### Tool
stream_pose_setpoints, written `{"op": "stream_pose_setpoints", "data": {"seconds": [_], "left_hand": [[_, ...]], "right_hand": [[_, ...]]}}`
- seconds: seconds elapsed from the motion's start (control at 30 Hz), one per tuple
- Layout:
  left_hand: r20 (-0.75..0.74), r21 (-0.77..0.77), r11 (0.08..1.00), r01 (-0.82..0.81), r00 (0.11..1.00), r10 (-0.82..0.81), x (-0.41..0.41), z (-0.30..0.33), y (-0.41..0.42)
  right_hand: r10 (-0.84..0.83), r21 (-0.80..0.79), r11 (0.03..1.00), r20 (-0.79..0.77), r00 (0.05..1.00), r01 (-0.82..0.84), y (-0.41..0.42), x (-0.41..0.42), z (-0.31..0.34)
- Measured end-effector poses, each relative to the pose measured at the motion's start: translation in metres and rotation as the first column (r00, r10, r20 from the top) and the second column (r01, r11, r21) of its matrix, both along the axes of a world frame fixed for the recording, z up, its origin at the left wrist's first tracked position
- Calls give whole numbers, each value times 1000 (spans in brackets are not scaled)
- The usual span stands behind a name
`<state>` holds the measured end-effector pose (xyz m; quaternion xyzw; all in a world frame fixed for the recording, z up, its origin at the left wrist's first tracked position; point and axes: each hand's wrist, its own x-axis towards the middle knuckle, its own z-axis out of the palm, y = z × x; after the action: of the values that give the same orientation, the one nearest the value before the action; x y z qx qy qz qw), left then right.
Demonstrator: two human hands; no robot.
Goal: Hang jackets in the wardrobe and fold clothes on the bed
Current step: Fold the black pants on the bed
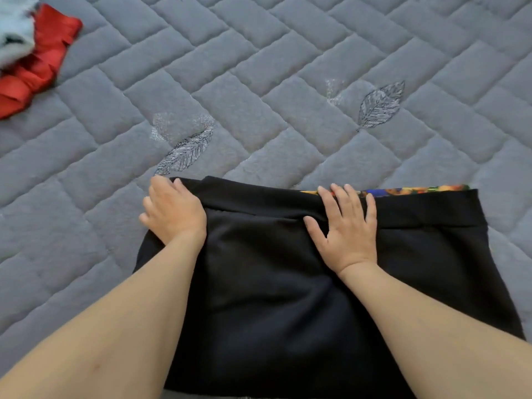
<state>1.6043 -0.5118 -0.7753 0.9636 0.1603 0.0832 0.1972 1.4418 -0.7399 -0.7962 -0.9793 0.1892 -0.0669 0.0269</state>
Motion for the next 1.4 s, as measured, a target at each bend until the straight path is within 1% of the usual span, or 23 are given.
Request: {"op": "stream_pose_setpoints", "data": {"seconds": [0.07,0.13,0.23,0.43,0.53,0.63,0.67,0.73,0.77,0.8,0.83,0.87,0.9,0.93,0.97,1.0,1.03,1.07,1.1,1.13,1.17,1.27,1.4], "left_hand": [[45,40,999,-35,998,33,2,-9,-6],[58,76,996,-55,997,50,4,-12,-10],[26,119,992,-49,999,46,7,-13,-10],[16,135,990,-42,999,40,8,-17,-9],[-5,110,993,-40,999,41,7,-14,-10],[-63,10,1000,22,998,-21,7,-6,-3],[-104,-51,995,88,990,-93,7,-2,4],[-184,-248,943,223,945,-271,6,8,27],[-229,-346,911,226,921,-316,1,15,46],[-280,-432,883,183,904,-324,-6,21,68],[-340,-521,847,106,885,-319,-16,27,90],[-403,-611,791,11,857,-323,-30,34,111],[-461,-688,721,-76,814,-354,-45,40,130],[-510,-742,654,-148,757,-408,-60,44,145],[-549,-777,592,-216,693,-468,-74,46,155],[-569,-798,535,-276,635,-521,-87,47,162],[-577,-808,496,-318,592,-562,-100,49,165],[-588,-805,488,-337,565,-579,-111,48,164],[-599,-796,501,-340,562,-570,-122,48,164],[-605,-788,514,-337,578,-548,-130,47,163],[-603,-786,522,-332,599,-527,-135,46,162],[-588,-776,566,-279,645,-488,-142,46,162],[-573,-743,656,-132,631,-523,-136,79,164]], "right_hand": [[8,12,1000,34,999,-9,-8,9,-6],[23,15,1000,60,998,-23,-11,17,-5],[46,14,999,43,998,-47,-12,21,-3],[59,32,998,34,998,-60,-12,21,-3],[49,26,998,47,998,-51,-12,18,-3],[44,21,999,36,998,-45,-10,20,0],[38,24,999,16,999,-39,-8,19,2],[12,24,1000,-26,1000,-11,-6,17,11],[-1,33,999,-46,999,2,-4,17,17],[0,48,999,-47,999,2,2,21,24],[36,69,997,-20,999,-35,13,28,34],[128,105,986,24,992,-129,29,39,43],[268,137,952,66,961,-275,51,53,52],[427,146,889,74,901,-433,78,69,60],[584,122,804,14,812,-581,108,86,68],[711,78,703,-100,696,-707,138,101,74],[785,44,597,-239,571,-801,165,114,78],[799,15,507,-382,463,-862,185,123,79],[768,-27,432,-514,383,-901,200,129,79],[714,-74,378,-612,341,-923,210,133,80],[671,-114,354,-661,337,-928,215,135,82],[623,-191,378,-672,401,-906,222,133,93],[519,-312,366,-713,471,-877,219,126,128]]}}
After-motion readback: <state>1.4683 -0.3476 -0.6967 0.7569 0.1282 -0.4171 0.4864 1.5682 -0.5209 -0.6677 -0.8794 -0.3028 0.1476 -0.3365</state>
